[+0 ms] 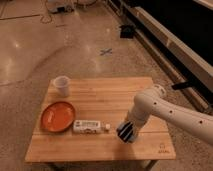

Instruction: Place the eraser on the white sponge

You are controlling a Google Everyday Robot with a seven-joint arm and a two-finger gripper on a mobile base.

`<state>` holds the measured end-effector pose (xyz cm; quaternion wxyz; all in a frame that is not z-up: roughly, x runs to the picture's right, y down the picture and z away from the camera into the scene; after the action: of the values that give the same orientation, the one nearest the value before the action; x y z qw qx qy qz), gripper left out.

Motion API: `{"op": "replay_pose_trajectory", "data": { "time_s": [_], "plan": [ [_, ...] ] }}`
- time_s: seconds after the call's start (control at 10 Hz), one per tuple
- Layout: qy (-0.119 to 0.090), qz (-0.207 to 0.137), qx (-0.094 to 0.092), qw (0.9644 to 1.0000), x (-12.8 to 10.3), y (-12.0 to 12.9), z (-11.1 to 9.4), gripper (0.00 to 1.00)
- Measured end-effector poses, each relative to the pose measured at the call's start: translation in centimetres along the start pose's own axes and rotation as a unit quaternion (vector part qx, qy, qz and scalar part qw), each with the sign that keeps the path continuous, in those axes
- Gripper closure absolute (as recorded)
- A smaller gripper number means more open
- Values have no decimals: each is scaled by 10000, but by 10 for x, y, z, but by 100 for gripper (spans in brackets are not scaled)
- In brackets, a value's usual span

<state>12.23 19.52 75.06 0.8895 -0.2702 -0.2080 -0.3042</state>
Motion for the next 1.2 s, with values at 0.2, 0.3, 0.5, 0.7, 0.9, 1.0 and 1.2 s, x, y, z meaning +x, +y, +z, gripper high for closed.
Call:
{"op": "replay_pose_trajectory", "data": {
  "time_s": [0.2,0.3,0.5,0.7,0.9,1.0,1.2],
  "plan": [
    [-157,-465,-2,9988,-1,-8,16,100],
    [-191,-501,-27,9986,0,-7,21,100],
    [-255,-665,-88,9974,1,-12,30,95],
    [-232,-746,-150,9968,5,-10,33,75],
    [-106,-843,-189,9962,9,-13,35,51],
    [-47,-853,-188,9962,12,-13,34,41],
    [100,-861,-133,9961,17,-15,31,21]
  ]
}}
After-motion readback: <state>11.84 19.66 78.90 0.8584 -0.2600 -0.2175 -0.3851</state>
